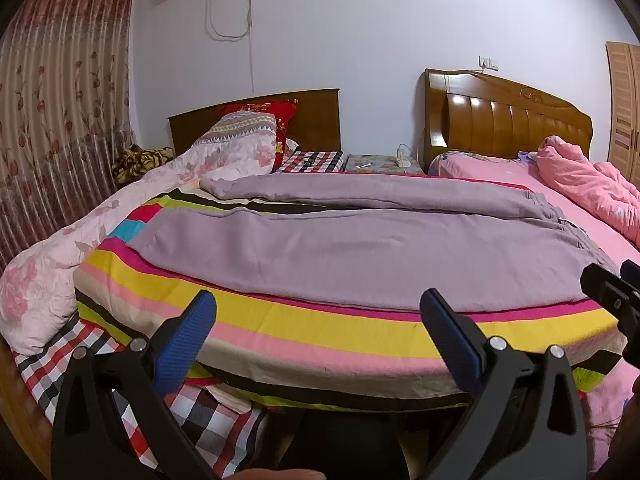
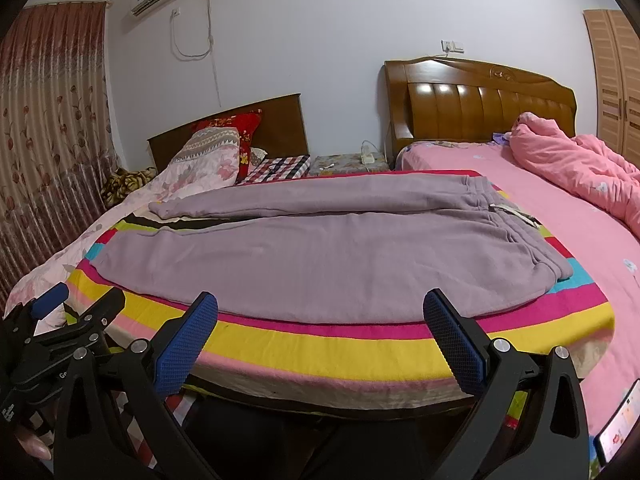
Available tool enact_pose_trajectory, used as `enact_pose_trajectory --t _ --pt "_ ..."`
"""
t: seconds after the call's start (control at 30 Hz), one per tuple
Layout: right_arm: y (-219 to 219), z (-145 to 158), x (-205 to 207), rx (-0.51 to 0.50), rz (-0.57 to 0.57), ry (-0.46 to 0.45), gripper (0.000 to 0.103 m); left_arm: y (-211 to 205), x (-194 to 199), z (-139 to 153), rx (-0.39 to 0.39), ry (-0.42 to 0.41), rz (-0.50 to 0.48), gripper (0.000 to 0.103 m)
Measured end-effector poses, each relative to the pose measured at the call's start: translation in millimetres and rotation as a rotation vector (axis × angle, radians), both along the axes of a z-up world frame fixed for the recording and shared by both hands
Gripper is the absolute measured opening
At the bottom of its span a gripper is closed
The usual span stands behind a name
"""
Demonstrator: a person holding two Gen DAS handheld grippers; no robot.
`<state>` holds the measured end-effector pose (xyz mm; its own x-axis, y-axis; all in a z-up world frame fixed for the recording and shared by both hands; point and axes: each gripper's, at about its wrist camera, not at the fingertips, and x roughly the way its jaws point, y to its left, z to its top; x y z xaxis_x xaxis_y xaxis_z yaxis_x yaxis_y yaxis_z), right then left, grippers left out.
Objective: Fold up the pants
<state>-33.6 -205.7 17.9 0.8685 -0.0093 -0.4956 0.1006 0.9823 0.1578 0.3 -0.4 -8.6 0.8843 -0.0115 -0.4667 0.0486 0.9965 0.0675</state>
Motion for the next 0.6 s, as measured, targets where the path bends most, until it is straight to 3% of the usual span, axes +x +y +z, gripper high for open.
enact_pose_trajectory --t 0.6 --pt "0.3 -0.7 -0.3 0.002 -0.001 0.001 0.099 -1.4 0.4 -0.4 0.0 0.013 -0.011 0.102"
